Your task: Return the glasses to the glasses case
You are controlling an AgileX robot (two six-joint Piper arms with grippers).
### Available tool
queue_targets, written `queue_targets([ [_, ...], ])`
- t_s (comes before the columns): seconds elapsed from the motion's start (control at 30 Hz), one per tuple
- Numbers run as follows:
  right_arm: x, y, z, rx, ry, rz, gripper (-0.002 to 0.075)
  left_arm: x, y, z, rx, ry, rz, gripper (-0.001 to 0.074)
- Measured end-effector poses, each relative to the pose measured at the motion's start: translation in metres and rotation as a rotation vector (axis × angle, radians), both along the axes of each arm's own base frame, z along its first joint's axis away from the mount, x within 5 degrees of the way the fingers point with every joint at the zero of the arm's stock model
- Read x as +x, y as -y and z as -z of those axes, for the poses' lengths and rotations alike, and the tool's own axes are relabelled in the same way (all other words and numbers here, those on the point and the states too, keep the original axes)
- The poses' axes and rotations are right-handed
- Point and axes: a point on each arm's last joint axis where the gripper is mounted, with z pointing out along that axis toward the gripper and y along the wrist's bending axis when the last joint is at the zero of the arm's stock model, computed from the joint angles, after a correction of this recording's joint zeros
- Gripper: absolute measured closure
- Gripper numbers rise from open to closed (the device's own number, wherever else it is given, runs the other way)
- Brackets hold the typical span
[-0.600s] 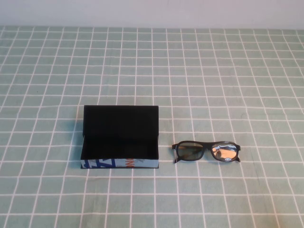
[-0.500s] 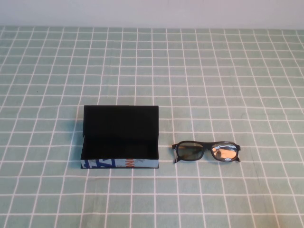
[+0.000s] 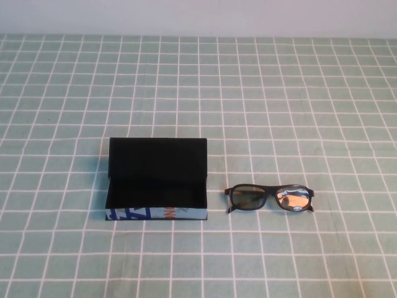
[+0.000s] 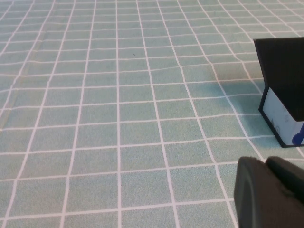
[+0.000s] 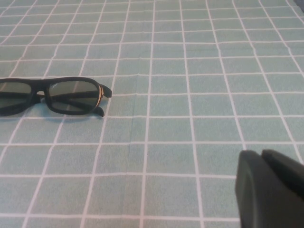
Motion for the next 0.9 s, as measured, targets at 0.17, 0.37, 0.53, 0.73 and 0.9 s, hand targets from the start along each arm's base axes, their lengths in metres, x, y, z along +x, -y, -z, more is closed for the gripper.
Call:
queue_targets([
  [0.17, 0.0, 0.0, 0.0, 0.0, 0.0, 0.0, 0.074, 0.0, 0.0, 0.0, 0.0, 0.0, 0.0, 0.0734],
  [0.37, 0.001, 0.0, -0.001, 0.002, 0.027, 0.002, 0.074, 0.0, 0.0, 0.0, 0.0, 0.0, 0.0, 0.0733],
  [0.53, 0.004, 0.0, -0.01, 0.013, 0.144, 0.008, 0.074, 0.001, 0.0, -0.004, -0.007, 0.048, 0.001, 0.0734],
  [0.73, 0.004, 0.002, -0.037, 0.039, 0.431, 0.024, 0.074, 0.003, 0.001, -0.032, -0.049, 0.362, 0.007, 0.0734],
  [0.9, -0.002, 0.004, -0.06, 0.063, 0.695, 0.038, 0.074, -0.003, 0.001, -0.059, -0.129, 0.652, 0.013, 0.0733],
])
